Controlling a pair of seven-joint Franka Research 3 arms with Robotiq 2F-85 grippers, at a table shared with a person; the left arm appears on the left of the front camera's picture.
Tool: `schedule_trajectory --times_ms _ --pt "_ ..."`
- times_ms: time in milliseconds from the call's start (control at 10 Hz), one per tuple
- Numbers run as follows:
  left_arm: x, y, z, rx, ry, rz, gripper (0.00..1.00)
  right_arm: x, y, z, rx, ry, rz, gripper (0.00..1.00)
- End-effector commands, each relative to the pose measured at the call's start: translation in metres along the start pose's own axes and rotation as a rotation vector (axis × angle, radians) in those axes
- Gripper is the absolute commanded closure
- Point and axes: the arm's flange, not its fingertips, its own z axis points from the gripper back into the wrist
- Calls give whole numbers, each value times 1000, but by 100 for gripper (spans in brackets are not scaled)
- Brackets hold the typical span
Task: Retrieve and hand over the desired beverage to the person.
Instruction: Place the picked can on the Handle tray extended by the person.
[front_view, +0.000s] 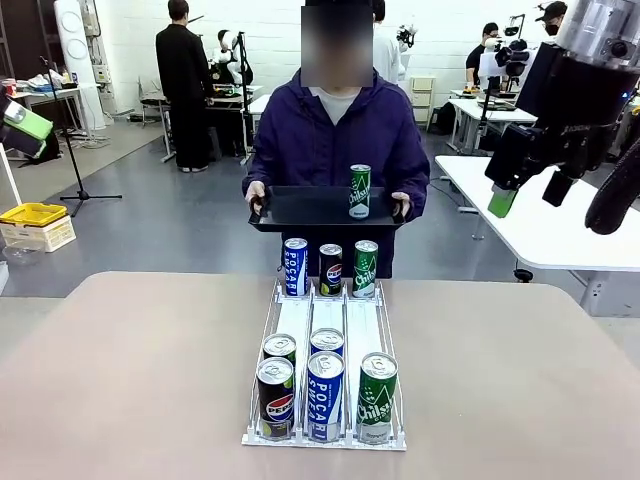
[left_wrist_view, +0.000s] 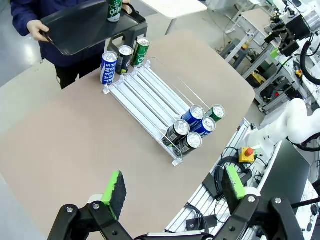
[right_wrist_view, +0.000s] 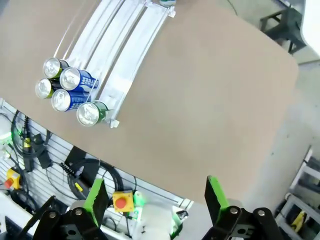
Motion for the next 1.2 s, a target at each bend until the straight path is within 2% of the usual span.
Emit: schedule_trajectory --times_ms 0,100,300,500,600,700,900,1000,1100 --pt "-1 1 0 -15 -11 -15 0 -36 -15 19 122 -7 187 0" --pt "-1 1 0 -15 -11 -15 0 -72 -36 38 216 -87 321 0" --pt "-1 1 0 -15 -11 -15 0 -143 -85 66 321 -303 491 0" --pt "-1 1 0 -15 -11 -15 0 -194 -125 73 355 -487 425 0" --pt "-1 1 0 -15 -11 -15 0 -214 -137 75 372 -570 344 0" --pt "-1 1 0 -15 -11 -15 0 -230 -149 78 403 -622 187 0" --pt "-1 1 0 -15 -11 -15 0 -232 -156 78 410 -628 116 0" --pt "-1 1 0 -15 -11 -15 0 -229 -155 77 381 -608 88 0" --pt "-1 1 0 -15 -11 -15 0 -249 -169 86 404 -611 176 0"
